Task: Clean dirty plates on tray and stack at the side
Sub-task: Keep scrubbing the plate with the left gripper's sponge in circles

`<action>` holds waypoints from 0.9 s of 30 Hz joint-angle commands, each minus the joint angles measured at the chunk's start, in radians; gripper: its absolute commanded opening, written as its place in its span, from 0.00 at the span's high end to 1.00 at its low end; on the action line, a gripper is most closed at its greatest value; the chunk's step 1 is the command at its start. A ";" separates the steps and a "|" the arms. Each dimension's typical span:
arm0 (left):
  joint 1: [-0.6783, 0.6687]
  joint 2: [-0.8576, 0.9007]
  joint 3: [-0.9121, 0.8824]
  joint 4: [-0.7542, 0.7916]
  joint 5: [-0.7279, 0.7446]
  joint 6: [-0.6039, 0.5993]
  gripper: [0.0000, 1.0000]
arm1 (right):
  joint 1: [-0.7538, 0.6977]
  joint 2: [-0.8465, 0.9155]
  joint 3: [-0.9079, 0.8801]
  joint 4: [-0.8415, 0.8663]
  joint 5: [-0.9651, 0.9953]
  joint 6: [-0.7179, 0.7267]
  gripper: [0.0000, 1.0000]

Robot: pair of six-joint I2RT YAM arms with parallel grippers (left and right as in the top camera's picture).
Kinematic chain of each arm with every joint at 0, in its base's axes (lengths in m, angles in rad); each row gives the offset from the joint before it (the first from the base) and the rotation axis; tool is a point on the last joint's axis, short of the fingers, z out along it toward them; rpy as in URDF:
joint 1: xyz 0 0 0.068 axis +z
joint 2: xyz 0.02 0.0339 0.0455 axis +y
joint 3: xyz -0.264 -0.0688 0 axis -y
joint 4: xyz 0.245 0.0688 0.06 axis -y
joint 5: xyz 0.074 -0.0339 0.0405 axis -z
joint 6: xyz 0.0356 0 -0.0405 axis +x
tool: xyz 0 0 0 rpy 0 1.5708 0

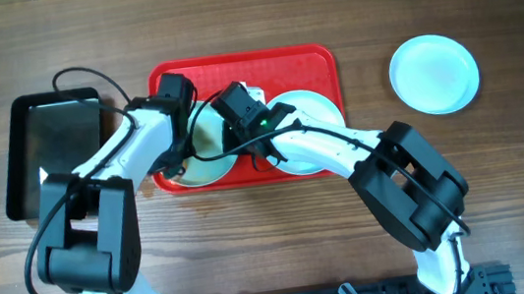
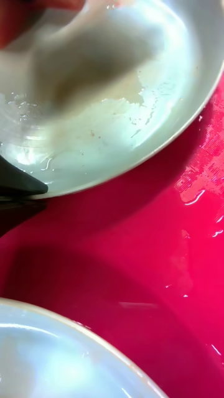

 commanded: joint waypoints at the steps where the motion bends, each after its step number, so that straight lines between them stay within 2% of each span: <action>1: 0.020 0.009 0.105 -0.071 -0.165 -0.010 0.96 | -0.014 0.027 -0.003 -0.009 0.048 0.004 0.96; 6: 0.000 -0.019 0.158 -0.054 -0.074 -0.010 0.96 | -0.014 0.027 -0.003 -0.008 0.048 0.005 0.96; 10: -0.011 -0.019 0.157 0.033 0.233 -0.006 0.96 | -0.014 0.027 -0.003 -0.008 0.047 0.005 0.96; 13: -0.011 -0.012 0.146 0.121 0.364 -0.006 0.96 | -0.014 0.027 -0.003 -0.010 0.047 0.004 0.96; 19: -0.011 0.051 0.143 0.156 0.434 -0.006 0.96 | -0.014 0.027 -0.003 -0.010 0.047 0.004 0.96; 27: 0.005 0.131 0.143 0.160 0.378 -0.006 0.96 | -0.014 0.027 -0.003 -0.012 0.048 0.004 0.96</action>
